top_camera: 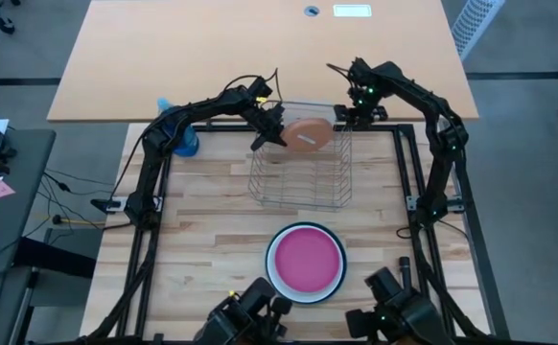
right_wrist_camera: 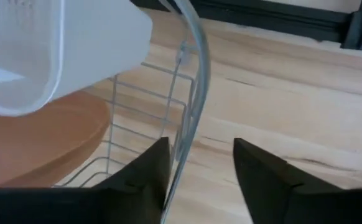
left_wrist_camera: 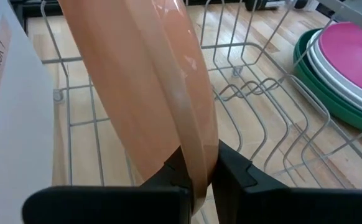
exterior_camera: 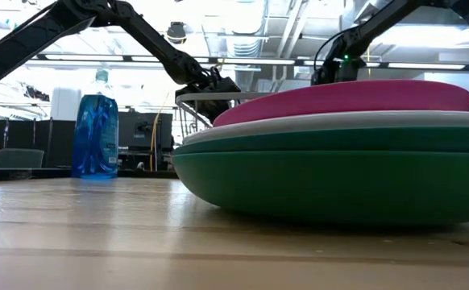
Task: Sort dishes
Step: Put the brown plate in the dish rack
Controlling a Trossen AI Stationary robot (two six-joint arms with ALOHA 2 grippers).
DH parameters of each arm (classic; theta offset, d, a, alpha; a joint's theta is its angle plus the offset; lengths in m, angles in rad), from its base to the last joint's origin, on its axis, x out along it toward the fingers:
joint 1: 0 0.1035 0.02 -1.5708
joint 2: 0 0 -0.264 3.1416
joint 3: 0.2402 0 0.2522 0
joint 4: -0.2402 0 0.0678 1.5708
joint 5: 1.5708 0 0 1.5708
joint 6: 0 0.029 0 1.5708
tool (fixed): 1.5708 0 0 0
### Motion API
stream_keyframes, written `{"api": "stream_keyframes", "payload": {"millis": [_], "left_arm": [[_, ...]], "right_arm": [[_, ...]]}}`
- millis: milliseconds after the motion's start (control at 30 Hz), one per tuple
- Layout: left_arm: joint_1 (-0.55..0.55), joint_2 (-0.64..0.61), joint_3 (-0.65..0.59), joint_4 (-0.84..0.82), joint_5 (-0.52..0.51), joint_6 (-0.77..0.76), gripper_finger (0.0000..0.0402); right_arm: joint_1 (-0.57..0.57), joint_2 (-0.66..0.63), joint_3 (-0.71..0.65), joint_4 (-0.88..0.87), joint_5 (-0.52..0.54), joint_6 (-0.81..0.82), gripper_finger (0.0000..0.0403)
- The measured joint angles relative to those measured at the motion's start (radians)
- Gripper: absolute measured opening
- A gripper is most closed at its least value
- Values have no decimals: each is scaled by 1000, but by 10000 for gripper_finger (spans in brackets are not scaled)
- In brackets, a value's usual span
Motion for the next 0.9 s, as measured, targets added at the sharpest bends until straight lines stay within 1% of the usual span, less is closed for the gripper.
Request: {"api": "stream_keyframes", "payload": {"millis": [200, 300, 400, 533, 633, 767, 900], "left_arm": [[8, 12, 0, -1, -4, -37, 27], [10, 14, 0, -2, -19, -30, 46], [9, 15, 0, 1, -42, -38, 75], [9, 15, 0, 10, -65, -44, 105], [9, 15, 0, 41, -75, -55, 114], [9, 17, 0, 78, -93, -87, 110], [10, 17, 0, 92, -100, -98, 81]], "right_arm": [[6, 0, -3, 48, -3, 5, 88], [12, 0, -3, 52, -7, 4, 51], [14, 0, -3, 58, -8, 10, 26], [14, 0, -3, 71, -8, 24, 17], [16, 0, -3, 75, -9, 6, 28], [16, 0, -3, 78, -11, -10, 33], [16, 0, -3, 82, -12, 10, 12]]}}
